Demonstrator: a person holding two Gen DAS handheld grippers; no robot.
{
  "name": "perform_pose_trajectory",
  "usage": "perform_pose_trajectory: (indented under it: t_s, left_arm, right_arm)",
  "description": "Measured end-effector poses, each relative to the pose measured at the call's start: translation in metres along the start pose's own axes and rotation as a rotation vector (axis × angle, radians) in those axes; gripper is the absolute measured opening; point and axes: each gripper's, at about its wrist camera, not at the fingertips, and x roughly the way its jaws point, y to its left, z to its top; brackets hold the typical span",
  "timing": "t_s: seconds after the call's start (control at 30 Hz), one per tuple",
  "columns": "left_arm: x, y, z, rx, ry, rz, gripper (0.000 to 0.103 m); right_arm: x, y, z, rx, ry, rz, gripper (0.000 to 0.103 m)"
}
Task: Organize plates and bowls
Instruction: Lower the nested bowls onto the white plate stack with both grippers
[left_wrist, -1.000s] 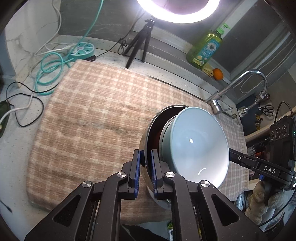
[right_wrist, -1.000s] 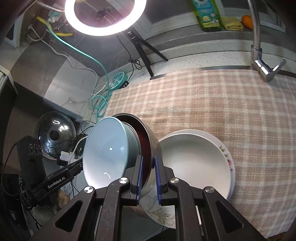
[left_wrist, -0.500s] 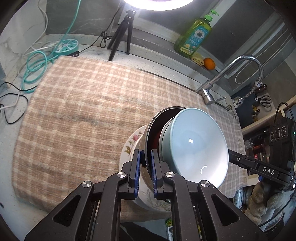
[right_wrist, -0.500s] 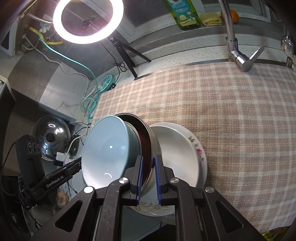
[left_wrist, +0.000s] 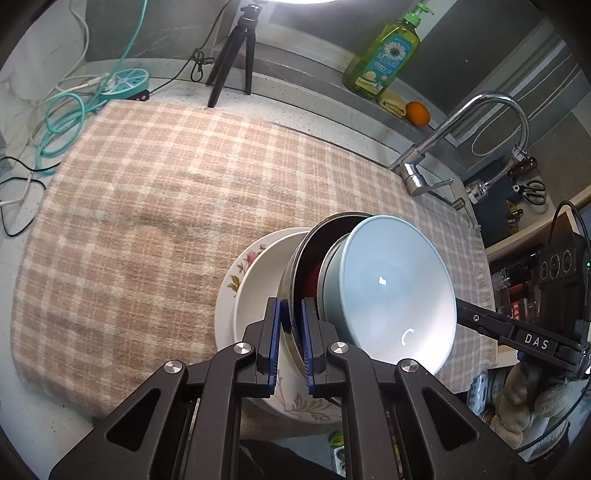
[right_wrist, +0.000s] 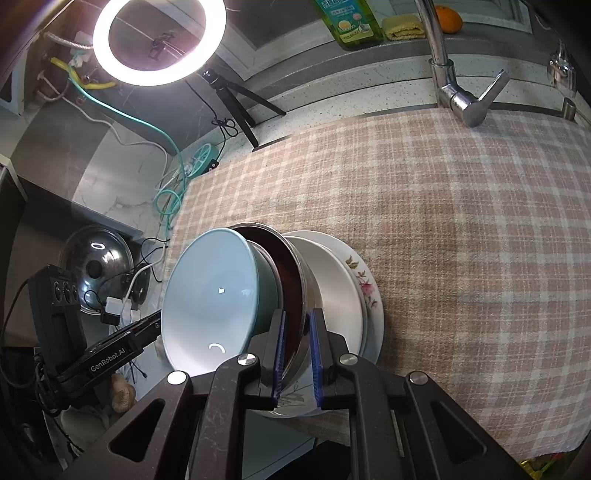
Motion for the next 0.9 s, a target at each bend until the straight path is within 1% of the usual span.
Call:
perform_pose_trajectory:
  t_s: [0.57, 0.9]
  left_arm:
    - [0.009, 0.000, -0.005, 0.001, 0.014, 0.030, 0.009]
    - [0.011, 0.001, -0.006, 0.007, 0.014, 0.039, 0.009]
  right_arm:
    - [0.007, -0.005, -0.006, 0.003, 0.027, 0.002, 0.012]
    - [0.009, -0.004, -0.007, 0.001, 0.028, 0.002, 0.012]
